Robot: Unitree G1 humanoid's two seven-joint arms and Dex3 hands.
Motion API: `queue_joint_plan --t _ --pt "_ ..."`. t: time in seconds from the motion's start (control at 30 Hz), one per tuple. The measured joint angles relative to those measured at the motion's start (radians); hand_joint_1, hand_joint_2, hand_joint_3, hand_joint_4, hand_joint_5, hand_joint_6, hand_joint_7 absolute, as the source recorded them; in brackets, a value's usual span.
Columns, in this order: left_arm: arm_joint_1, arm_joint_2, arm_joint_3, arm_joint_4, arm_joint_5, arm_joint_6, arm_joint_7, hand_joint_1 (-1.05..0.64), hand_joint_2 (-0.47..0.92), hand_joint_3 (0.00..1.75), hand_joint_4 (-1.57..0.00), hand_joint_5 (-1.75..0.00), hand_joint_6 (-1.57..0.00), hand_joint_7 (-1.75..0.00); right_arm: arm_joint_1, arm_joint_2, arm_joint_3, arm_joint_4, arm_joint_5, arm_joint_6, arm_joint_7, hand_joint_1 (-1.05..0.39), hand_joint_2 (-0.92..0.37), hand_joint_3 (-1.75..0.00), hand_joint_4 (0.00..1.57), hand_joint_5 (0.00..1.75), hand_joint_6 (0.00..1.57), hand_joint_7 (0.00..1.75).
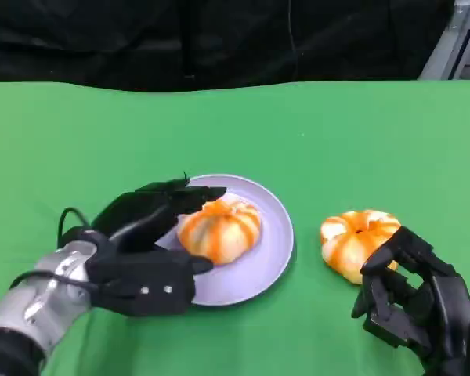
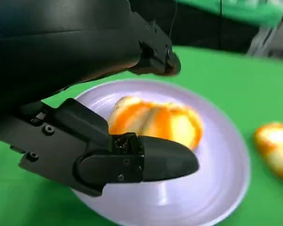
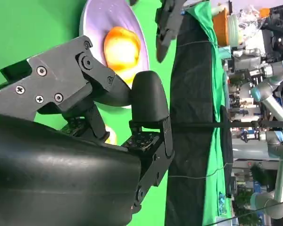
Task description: Grasp the bread from the table and place it into the plate.
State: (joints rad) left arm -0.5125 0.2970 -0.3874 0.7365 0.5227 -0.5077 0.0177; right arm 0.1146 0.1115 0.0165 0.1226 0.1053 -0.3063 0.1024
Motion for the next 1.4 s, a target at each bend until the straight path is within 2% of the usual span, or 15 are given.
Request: queue_joint_plan --t 0.13,0.23,0.27,0.3,0.33,0.37,0.4,0.43,0.5,0.53,0.67,0.8,1.1,1.4 --pt "0.080 -0.001 0.093 -0.091 -0.157 -0.023 -0.040 -0.30 0.92 0.35 -0.77 -0.14 -0.76 -0.07 0.002 0.000 0.001 -0.009 -0.002 0.012 -0.009 -0.15 -0.60 -1.11 0.83 1.75 0.64 1.59" --pt "0.143 0.001 0.154 -0.168 -0.280 -0.019 -0.115 -0.09 0.92 0.45 -0.90 -0.19 -0.88 -0.11 0.002 0.000 0.002 -0.012 -0.002 0.012 -0.009 -0.14 -0.61 -1.11 0.82 1.75 0.64 1.59" --pt "0.167 0.000 0.174 -0.200 -0.323 0.000 -0.142 -0.02 0.91 0.51 -0.95 -0.30 -0.96 -0.13 0.002 0.000 0.002 -0.013 -0.002 0.013 -0.009 -0.14 -0.60 -1.11 0.83 1.75 0.64 1.60" --pt "0.194 -0.003 0.198 -0.232 -0.372 0.026 -0.167 0.05 0.87 0.67 -0.90 -0.70 -1.07 -0.17 0.002 0.000 0.002 -0.014 -0.003 0.013 -0.009 -0.15 -0.60 -1.11 0.83 1.75 0.64 1.60" --pt "0.221 -0.009 0.224 -0.267 -0.426 0.059 -0.192 0.08 0.80 0.84 -0.84 -1.12 -1.15 -0.29 0.003 0.000 0.001 -0.015 -0.003 0.013 -0.009 -0.14 -0.60 -1.11 0.84 1.75 0.64 1.60" --pt "0.243 -0.015 0.246 -0.299 -0.482 0.092 -0.218 0.08 0.71 1.02 -0.83 -1.40 -1.08 -0.65 0.003 0.000 0.001 -0.015 -0.003 0.014 -0.009 -0.15 -0.61 -1.11 0.84 1.75 0.64 1.60" --pt "0.266 -0.026 0.271 -0.336 -0.539 0.137 -0.247 0.09 0.61 1.21 -0.85 -1.60 -0.93 -1.19 0.004 -0.001 0.000 -0.016 -0.003 0.015 -0.009 -0.15 -0.61 -1.11 0.84 1.75 0.64 1.60" --pt "0.289 -0.033 0.292 -0.379 -0.599 0.194 -0.273 0.09 0.57 1.29 -0.86 -1.67 -0.86 -1.44 0.004 -0.001 0.001 -0.018 -0.003 0.016 -0.009 -0.15 -0.61 -1.11 0.84 1.75 0.64 1.59" --pt "0.337 -0.040 0.330 -0.475 -0.703 0.323 -0.316 0.09 0.56 1.35 -0.88 -1.73 -0.78 -1.67 0.004 -0.002 0.000 -0.019 -0.003 0.016 -0.005 -0.16 -0.61 -1.11 0.84 1.75 0.64 1.59" --pt "0.359 -0.040 0.348 -0.519 -0.749 0.388 -0.337 0.08 0.56 1.37 -0.88 -1.74 -0.77 -1.71 0.004 -0.002 -0.001 -0.019 -0.002 0.016 -0.003 -0.16 -0.61 -1.11 0.84 1.75 0.64 1.59" --pt "0.431 -0.033 0.413 -0.671 -0.929 0.618 -0.417 0.09 0.59 1.39 -0.90 -1.75 -0.75 -1.74 0.004 -0.005 -0.003 -0.021 0.001 0.020 0.005 -0.16 -0.60 -1.10 0.84 1.75 0.64 1.59" --pt "0.495 -0.020 0.476 -0.760 -1.056 0.762 -0.482 0.06 0.61 1.38 -0.91 -1.75 -0.74 -1.75 0.005 -0.007 -0.005 -0.023 0.002 0.023 0.005 -0.16 -0.60 -1.10 0.84 1.75 0.65 1.59" --pt "0.619 -0.021 0.558 -0.788 -1.107 0.815 -0.531 0.03 0.64 1.39 -0.91 -1.75 -0.74 -1.75 0.001 -0.007 -0.009 -0.010 0.006 0.020 0.013 -0.17 -0.60 -1.10 0.83 1.75 0.65 1.58" --pt "0.634 -0.029 0.580 -0.761 -1.106 0.821 -0.531 0.02 0.61 1.45 -0.92 -1.75 -0.75 -1.75 0.000 -0.006 -0.008 -0.005 0.004 0.018 0.008 -0.16 -0.60 -1.11 0.83 1.75 0.65 1.58"
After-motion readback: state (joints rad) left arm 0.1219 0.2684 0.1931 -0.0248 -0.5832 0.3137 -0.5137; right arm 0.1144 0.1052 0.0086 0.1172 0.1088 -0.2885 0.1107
